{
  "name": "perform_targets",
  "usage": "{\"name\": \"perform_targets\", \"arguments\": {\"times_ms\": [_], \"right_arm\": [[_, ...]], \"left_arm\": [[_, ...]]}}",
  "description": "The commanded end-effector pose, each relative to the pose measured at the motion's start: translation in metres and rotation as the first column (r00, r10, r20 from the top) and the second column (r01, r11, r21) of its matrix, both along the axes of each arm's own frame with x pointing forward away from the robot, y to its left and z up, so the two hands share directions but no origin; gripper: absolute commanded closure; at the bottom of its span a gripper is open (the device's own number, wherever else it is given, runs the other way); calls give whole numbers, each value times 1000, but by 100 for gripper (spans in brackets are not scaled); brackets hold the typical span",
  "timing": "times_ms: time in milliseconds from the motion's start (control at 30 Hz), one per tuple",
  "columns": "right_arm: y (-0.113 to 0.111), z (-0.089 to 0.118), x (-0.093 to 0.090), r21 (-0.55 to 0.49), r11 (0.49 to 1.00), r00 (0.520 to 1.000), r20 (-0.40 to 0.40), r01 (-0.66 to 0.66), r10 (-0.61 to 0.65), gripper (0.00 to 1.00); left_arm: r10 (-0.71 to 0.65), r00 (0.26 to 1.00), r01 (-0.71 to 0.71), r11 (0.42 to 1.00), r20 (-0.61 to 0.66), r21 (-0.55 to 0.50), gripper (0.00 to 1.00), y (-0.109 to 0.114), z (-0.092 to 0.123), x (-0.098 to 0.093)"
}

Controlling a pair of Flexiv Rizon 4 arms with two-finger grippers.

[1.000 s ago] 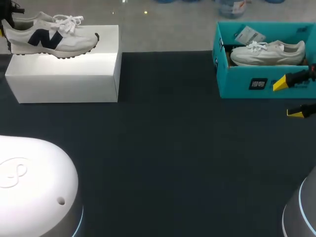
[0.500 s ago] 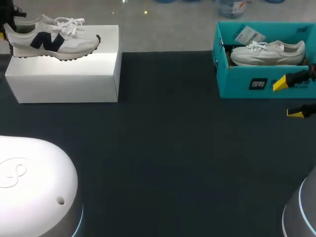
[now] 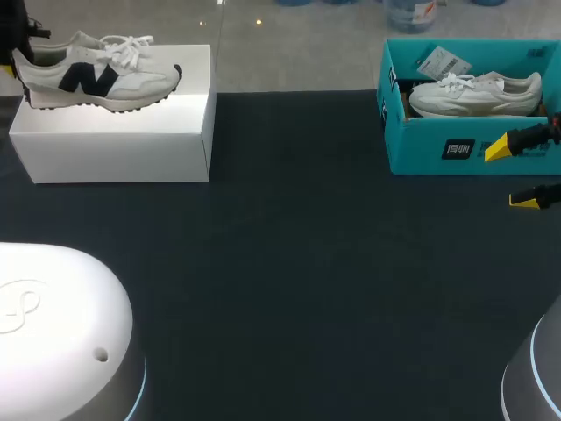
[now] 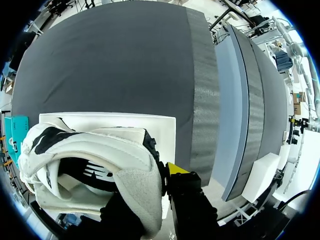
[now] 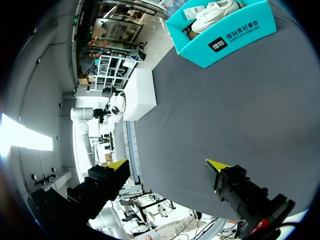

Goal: Take the shoe out of the shoebox, open the shoe tongue, remove and reinsert the insole, then place the shoe into the shoebox

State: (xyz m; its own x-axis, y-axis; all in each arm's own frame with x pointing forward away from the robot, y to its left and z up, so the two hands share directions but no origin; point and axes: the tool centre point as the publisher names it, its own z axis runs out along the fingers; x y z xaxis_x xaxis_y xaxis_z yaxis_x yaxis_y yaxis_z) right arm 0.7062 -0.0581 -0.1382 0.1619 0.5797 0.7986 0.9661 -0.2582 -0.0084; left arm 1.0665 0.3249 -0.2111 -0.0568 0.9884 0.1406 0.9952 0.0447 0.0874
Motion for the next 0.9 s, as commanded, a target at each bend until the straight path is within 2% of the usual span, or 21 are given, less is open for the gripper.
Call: {"name": "perform_targets", "arguments": {"times_ms": [33, 267, 600, 900], "right_arm": [[0, -1, -1, -2, 1000, 1000, 0, 2, -2, 0], [0, -1, -1, -2, 1000, 1000, 0, 2, -2, 0], [0, -1, -1, -2, 1000, 1000, 0, 2, -2, 0], [0, -1, -1, -2, 1000, 1000, 0, 2, -2, 0]], "left_arm": [[3, 1000, -3, 1000, -16, -12, 100, 3, -20, 16], [32, 998, -34, 999, -55, -31, 100, 5, -45, 28], [27, 997, -29, 999, -78, -33, 100, 5, -80, 28], [20, 999, -21, 1000, -50, -20, 100, 4, -122, 29]]}}
